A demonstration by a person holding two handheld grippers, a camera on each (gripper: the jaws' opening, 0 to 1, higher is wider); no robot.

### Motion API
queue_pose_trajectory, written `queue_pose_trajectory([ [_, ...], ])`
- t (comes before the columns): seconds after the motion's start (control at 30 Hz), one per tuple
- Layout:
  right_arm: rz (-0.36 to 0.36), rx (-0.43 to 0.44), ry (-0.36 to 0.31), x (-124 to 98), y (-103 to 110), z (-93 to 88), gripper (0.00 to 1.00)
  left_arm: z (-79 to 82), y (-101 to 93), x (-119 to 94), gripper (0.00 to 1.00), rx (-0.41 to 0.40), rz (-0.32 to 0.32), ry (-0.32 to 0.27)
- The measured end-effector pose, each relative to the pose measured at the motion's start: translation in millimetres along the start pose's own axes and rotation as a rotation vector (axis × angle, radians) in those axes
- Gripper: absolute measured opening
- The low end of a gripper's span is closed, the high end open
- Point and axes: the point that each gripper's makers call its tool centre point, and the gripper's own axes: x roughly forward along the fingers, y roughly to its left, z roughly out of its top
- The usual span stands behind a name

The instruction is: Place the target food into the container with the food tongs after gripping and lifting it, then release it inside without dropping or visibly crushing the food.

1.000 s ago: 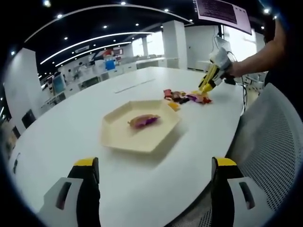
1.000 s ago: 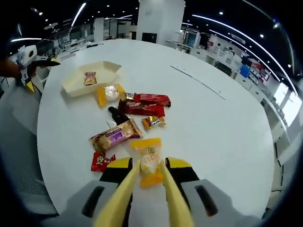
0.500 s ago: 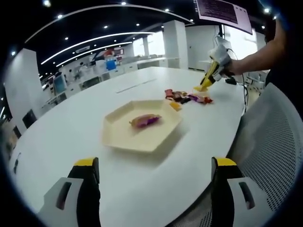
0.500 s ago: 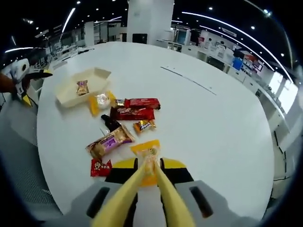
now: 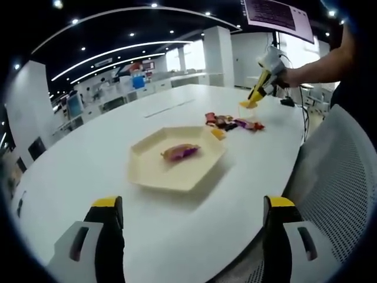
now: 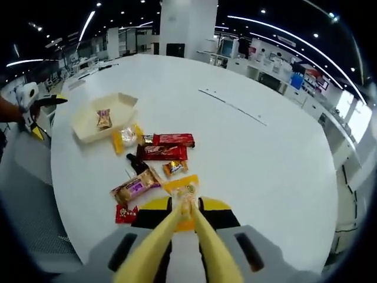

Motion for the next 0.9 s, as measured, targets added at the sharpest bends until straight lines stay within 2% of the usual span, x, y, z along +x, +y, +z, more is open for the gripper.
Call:
queue_pose_trajectory([
  [0.1,0.013,-0.017,0.0,-2.4,1.6,6.9,0.16,3.1,-0.2,-0.1,1.0,-0.001,-0.001,-0.017],
  [0.17,0.011,-0.039,0.004,-2.9,2.4,9.5,0.16,7.0,-0.2,-1.7,1.0,-0.007,-0.001,-0.034],
  [0.37,0.007,-0.051,-0.001,-5.4,1.8,20.7,0.17,7.6,-1.1,-1.2,1.0,-0.016,-0.008,-0.039],
  [0.67,0.031,-0.098,-0.025,-9.0,10.0,51.8,0.17,7.1,-1.4,-0.7,1.0,-0.021,-0.011,-0.04],
  [0.8,0.05,-0.122,-0.039,-7.0,17.5,69.7,0.17,8.1,-1.7,-1.2,1.0,-0.021,-0.009,-0.041],
  [0.9,0.068,-0.153,-0.058,-5.8,28.6,90.3,0.17,7.2,-1.7,-1.0,1.0,-0.022,-0.011,-0.04],
])
